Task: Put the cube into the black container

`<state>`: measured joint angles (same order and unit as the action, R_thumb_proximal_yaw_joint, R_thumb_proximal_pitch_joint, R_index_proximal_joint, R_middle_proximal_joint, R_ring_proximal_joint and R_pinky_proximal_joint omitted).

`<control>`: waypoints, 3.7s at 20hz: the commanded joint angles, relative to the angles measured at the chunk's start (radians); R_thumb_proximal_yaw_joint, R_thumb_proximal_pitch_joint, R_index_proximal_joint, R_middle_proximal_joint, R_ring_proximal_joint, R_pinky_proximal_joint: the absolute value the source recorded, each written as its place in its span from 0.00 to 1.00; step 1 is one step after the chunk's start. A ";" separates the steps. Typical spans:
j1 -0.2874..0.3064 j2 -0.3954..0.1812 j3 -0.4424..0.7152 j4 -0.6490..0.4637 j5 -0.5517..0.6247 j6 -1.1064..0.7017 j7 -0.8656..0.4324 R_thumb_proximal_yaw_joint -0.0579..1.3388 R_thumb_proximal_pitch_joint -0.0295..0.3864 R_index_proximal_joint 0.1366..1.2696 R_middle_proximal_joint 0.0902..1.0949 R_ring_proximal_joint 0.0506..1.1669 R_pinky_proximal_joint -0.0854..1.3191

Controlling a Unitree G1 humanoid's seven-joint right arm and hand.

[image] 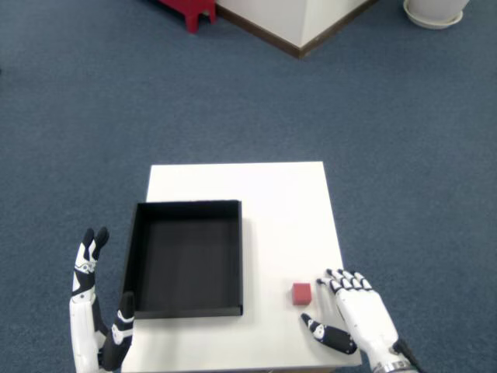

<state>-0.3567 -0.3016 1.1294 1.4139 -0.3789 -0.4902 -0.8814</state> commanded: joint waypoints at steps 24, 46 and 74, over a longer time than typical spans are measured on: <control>-0.051 -0.005 0.061 -0.012 -0.085 -0.121 -0.189 0.40 0.30 0.20 0.06 0.09 0.04; -0.019 -0.004 0.052 0.040 -0.079 -0.064 -0.194 0.90 0.57 0.79 0.16 0.15 0.14; -0.082 -0.047 0.115 -0.305 -0.214 -0.144 -0.565 0.93 0.56 0.78 0.10 0.11 0.10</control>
<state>-0.3950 -0.3273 1.2528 1.1421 -0.5943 -0.6456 -1.3905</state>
